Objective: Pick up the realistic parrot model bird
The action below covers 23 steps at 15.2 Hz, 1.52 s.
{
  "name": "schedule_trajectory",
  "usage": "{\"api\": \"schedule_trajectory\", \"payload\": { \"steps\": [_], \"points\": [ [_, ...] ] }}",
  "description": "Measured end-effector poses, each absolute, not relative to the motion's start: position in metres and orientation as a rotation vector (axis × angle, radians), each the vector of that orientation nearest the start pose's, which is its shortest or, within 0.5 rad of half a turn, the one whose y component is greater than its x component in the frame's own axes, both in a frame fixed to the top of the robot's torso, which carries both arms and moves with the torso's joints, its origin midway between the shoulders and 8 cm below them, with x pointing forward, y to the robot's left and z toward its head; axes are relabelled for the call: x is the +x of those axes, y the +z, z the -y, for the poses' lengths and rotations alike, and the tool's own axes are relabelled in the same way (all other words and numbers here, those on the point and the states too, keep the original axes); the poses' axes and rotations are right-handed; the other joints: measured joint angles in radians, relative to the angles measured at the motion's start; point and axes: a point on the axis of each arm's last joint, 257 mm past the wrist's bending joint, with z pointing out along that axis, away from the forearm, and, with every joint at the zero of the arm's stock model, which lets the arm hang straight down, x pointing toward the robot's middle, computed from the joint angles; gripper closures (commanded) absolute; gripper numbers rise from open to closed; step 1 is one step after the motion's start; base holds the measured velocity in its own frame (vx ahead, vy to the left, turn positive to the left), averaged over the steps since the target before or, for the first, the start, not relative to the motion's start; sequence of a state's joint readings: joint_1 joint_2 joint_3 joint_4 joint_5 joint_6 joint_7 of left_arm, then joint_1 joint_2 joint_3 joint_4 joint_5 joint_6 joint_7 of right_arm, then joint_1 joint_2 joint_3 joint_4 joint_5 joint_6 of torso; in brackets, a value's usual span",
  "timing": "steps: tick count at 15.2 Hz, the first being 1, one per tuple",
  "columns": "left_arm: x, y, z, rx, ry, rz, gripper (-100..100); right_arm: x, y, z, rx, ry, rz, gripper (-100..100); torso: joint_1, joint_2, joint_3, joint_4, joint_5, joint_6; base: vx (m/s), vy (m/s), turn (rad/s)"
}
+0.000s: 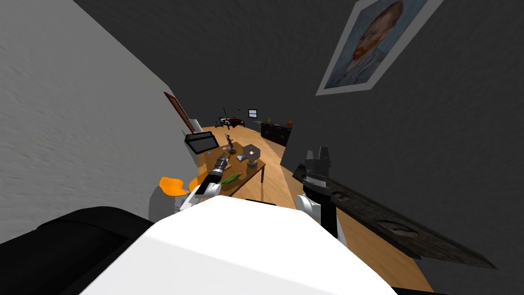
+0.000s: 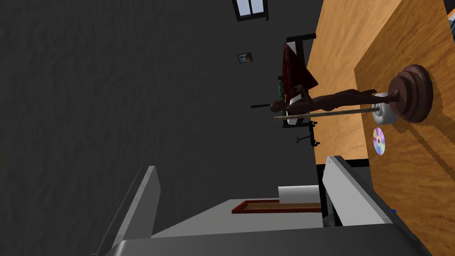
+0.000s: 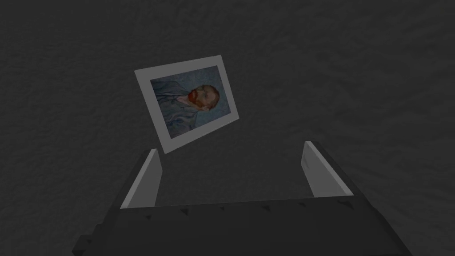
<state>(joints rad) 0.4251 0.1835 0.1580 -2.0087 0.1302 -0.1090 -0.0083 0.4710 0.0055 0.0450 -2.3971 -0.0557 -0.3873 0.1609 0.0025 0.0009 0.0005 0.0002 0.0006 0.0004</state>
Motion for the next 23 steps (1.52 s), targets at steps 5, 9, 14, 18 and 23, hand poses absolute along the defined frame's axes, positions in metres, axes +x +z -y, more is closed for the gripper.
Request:
{"api": "schedule_trajectory", "payload": {
  "steps": [5, 9, 14, 18, 23],
  "points": [
    [0.421, -0.183, -0.401, -1.209, -0.988, -1.058, -100, 0.340, 0.064, 0.266, 0.617, 1.255, -0.597, 0, 0.000, 0.000, 0.000, 0.000, 0.000, 0.000, -0.025, 0.031, -0.132],
    [0.416, -0.220, -0.423, -1.347, -0.949, -1.087, -100, 0.340, 0.064, 0.266, 0.617, 1.254, -0.597, 0, 0.001, 0.000, 0.000, 0.000, 0.000, 0.000, -0.028, 0.038, -0.119],
    [0.410, -0.256, -0.448, -1.497, -0.903, -1.106, -100, 0.340, 0.064, 0.266, 0.617, 1.255, -0.597, 0, 0.000, 0.000, 0.000, 0.000, 0.000, 0.000, -0.024, 0.029, -0.131],
    [0.399, -0.289, -0.464, -1.628, -0.863, -1.111, -100, 0.340, 0.064, 0.266, 0.617, 1.255, -0.597, 0, 0.001, 0.000, 0.000, 0.000, 0.000, 0.000, -0.028, 0.033, -0.124],
    [0.388, -0.319, -0.476, -1.772, -0.816, -1.113, -100, 0.340, 0.064, 0.266, 0.617, 1.254, -0.597, 0, 0.000, 0.000, 0.000, 0.000, 0.000, -0.001, -0.024, 0.027, -0.101]
  ]
}}
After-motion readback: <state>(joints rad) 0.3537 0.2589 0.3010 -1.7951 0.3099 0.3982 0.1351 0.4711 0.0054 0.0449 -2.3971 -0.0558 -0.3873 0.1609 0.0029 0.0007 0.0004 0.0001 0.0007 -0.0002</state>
